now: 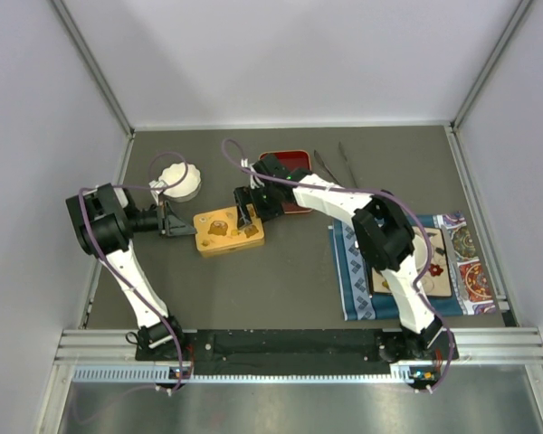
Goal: Pack the cookies
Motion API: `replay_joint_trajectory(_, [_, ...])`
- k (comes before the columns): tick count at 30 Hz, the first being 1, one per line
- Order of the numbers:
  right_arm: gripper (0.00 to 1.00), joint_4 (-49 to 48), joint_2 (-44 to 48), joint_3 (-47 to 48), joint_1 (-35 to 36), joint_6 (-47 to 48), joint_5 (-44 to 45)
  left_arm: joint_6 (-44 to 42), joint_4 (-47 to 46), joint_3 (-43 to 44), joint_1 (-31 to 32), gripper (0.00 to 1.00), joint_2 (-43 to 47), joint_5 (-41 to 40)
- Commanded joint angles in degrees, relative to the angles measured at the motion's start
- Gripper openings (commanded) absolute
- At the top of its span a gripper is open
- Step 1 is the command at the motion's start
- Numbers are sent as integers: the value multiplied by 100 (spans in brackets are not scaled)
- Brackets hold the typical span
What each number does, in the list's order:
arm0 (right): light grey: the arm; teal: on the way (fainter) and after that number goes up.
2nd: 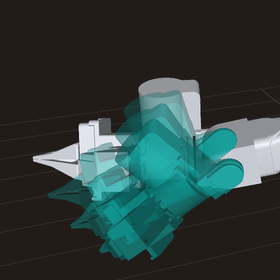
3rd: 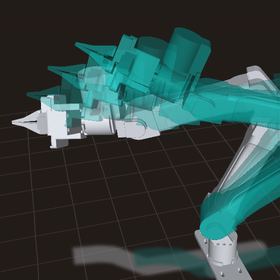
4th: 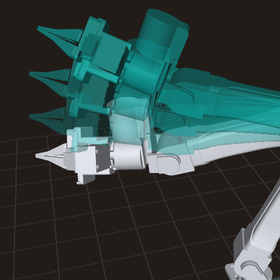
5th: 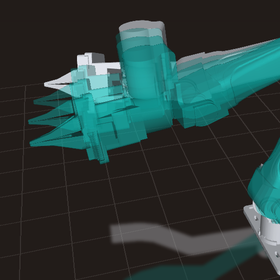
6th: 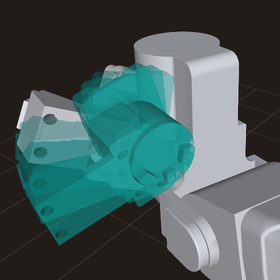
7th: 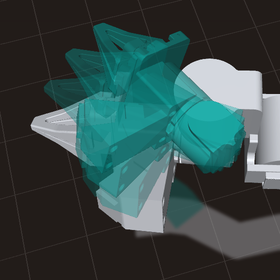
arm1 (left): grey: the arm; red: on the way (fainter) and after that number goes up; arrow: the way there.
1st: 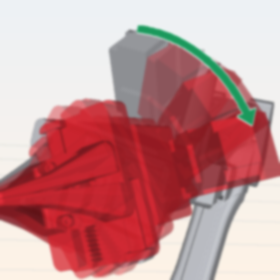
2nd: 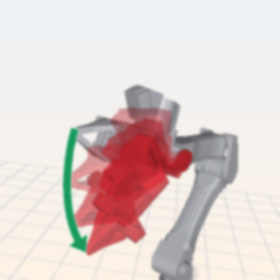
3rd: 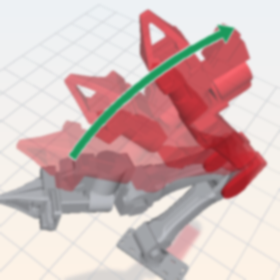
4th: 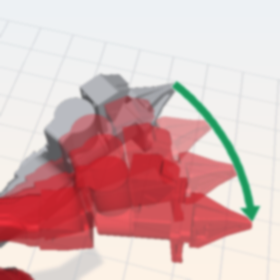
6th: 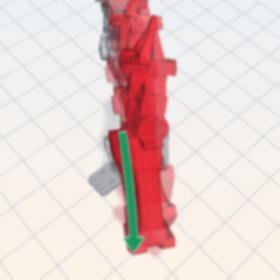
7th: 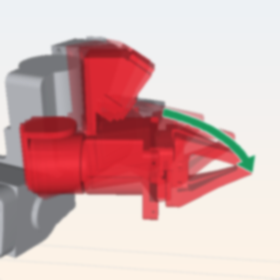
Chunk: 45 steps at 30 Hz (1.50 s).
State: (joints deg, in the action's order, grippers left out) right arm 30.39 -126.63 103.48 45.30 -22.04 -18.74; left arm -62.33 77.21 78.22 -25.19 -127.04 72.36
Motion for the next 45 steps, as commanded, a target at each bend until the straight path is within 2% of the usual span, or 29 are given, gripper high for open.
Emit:
replay_joint_trajectory(1, [84, -815, 516, -73, 76, -54, -411, -184, 1051, -26, 155, 0, -31, 42])
replay_joint_trajectory(7, [79, -965, 709, -679, 172, -186, -692, -201, 1051, -34, 146, 0, 13, -73])
replay_joint_trajectory(11, [72, -991, 771, -908, 242, -151, -789, -184, 1042, 18, 146, 0, -31, -55])
replay_joint_trajectory(16, [63, -1044, 780, -1137, 269, -169, -982, -253, 1050, -25, 155, 9, -5, -99])
replay_joint_trajectory(19, [61, -1141, 841, -1303, 348, -195, -1079, -271, 1016, -105, 137, 11, 74, -195])
replay_joint_trajectory(26, [63, -1273, 1078, -1524, 436, -239, -1053, -333, 1068, -61, 49, 16, 127, -310])
replay_joint_trajectory(33, [75, -1185, 1386, -1568, 383, -151, -201, -289, 1077, 27, -3, 22, 162, -363])
replay_joint_trajectory(45, [76, -807, 1457, -1278, 146, 7, 749, -263, 1077, 71, -12, 25, 233, -415])
